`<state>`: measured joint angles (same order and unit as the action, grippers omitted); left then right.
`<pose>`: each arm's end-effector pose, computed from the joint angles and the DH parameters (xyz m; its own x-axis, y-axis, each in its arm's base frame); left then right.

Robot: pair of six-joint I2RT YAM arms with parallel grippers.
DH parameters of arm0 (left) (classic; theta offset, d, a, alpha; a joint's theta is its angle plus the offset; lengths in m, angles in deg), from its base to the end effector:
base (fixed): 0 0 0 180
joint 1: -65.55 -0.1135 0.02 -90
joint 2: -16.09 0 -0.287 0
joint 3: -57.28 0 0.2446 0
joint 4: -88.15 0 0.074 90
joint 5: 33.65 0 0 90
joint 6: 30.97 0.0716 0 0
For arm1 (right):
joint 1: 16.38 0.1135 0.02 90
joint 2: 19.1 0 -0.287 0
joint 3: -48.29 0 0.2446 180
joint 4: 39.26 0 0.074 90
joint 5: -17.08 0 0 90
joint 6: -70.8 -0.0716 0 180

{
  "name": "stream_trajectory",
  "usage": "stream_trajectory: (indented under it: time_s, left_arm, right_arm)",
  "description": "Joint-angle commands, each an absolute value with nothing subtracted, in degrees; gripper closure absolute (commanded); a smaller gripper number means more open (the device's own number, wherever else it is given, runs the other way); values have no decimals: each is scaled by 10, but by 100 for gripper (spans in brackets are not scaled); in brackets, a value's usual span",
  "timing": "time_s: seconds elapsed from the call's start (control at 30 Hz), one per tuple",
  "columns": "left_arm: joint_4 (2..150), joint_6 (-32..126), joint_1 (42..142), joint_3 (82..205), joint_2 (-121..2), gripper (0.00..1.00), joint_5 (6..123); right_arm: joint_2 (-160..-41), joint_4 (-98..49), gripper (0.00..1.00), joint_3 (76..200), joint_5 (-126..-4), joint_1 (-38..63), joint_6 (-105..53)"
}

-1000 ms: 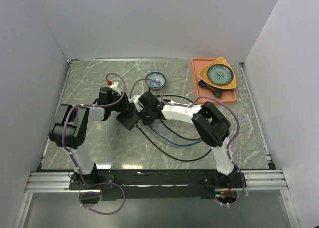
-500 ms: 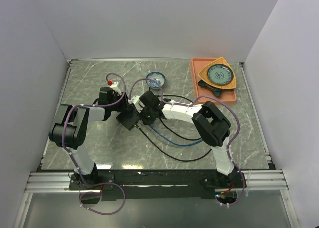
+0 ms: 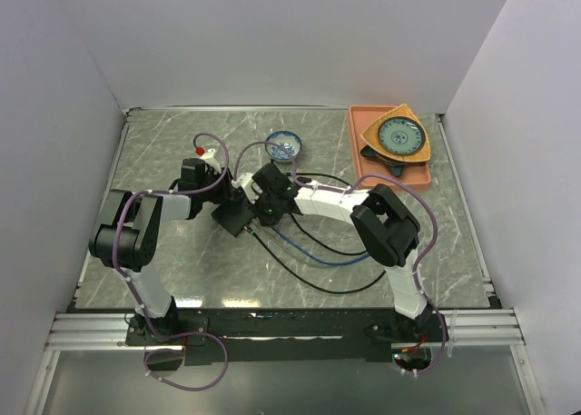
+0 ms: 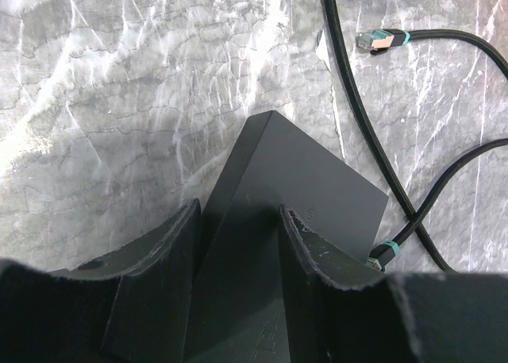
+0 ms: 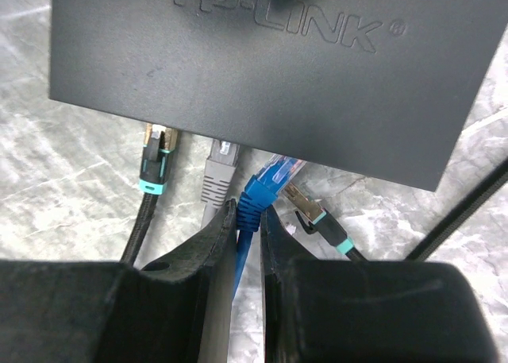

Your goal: Insert the plug into the switch port

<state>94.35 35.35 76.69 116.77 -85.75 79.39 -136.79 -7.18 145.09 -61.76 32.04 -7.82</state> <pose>0.3602 -0.0995 0.1471 -0.7260 -0.2337 -0.6468 0.2143 0.8167 -0.5357 0.3007 0.3598 0.1653 -0.3593 -0.6967 -0.6209 -0.8998 0.4350 0.0326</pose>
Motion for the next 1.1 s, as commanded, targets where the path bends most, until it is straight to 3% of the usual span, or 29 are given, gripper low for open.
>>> stream_trajectory:
  time_s: [0.0,0.57,1.07]
  left_arm:
    - [826,318,838,1148,-872,75,907]
    - [833,317,839,1143,-865,71,909]
    - [827,321,843,1149,-870,72,913]
  right_arm:
    - [-1351,-303,100,1551,-577,335,-73]
    - [-1357,-324,100,1514,-603,335,-88]
    - [-1410,-312,100,1562,-605,335,-91]
